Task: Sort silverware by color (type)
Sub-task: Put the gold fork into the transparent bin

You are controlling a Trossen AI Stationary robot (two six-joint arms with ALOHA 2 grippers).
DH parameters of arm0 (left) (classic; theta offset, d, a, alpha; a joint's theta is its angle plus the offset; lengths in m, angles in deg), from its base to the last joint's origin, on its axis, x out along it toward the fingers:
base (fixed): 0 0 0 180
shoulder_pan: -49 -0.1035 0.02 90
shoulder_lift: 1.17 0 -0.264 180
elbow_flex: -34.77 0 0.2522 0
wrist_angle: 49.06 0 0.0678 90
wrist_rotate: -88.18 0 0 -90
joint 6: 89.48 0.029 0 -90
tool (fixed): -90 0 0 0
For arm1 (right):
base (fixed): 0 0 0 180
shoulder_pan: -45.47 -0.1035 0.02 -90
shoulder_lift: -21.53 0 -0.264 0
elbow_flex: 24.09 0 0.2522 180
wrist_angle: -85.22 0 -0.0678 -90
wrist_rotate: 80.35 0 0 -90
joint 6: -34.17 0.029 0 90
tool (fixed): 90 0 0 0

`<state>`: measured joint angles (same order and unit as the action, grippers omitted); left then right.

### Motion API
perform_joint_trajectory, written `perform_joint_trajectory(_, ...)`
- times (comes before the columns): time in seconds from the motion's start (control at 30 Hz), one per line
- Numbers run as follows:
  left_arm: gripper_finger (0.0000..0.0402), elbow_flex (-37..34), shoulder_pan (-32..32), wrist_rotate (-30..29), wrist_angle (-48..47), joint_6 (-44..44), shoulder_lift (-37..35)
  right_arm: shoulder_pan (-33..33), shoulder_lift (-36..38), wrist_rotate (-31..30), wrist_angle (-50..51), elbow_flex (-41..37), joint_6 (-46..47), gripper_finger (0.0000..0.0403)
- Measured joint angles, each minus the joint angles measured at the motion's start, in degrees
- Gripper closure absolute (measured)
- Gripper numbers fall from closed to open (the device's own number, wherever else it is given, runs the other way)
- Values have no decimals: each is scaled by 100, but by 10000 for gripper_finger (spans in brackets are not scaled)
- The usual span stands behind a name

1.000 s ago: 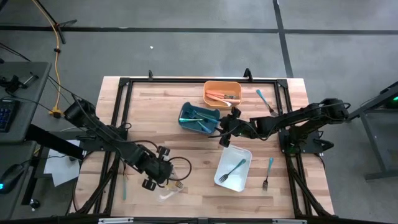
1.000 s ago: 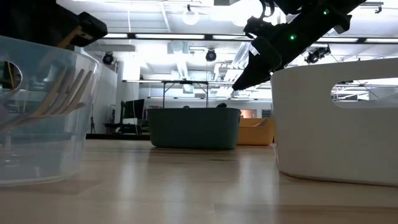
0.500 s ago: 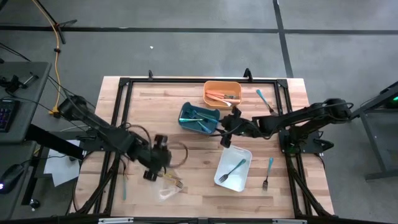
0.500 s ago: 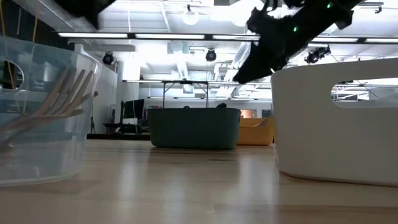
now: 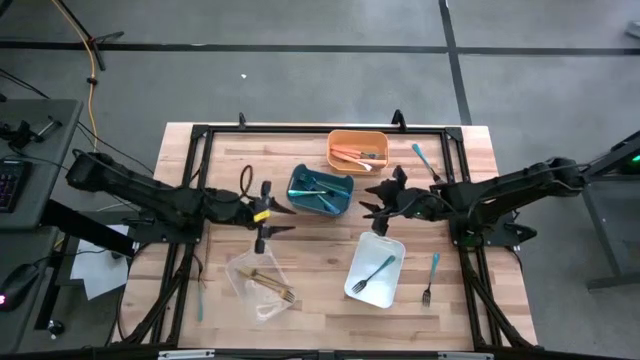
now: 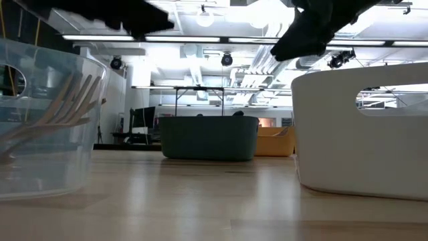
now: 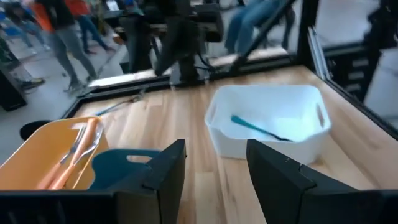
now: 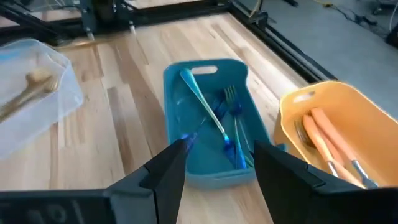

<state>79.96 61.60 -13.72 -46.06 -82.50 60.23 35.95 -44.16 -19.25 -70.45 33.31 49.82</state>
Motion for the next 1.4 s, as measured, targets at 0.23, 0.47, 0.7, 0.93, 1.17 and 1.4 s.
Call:
perform_joint_trajectory(0.23,240,-633,-150,24,985,-210,6,3,-110,-3,304,-2,245,219)
perform_joint_trajectory(0.47,240,-633,-80,23,916,-263,6,13,-114,-3,254,-1,235,219)
perform_joint_trajectory(0.7,241,356,-80,-438,-2232,-1653,-64,13,-117,-4,251,0,241,219)
perform_joint_trajectory(0.93,241,1413,-52,-187,-6840,-4849,50,13,-117,-5,251,-1,237,219)
perform_joint_trajectory(1.17,241,1038,409,845,-8347,-6871,51,13,-117,-5,251,0,237,219)
perform_joint_trajectory(1.4,241,778,1098,1228,-8162,-7964,130,13,-117,-5,254,0,237,219)
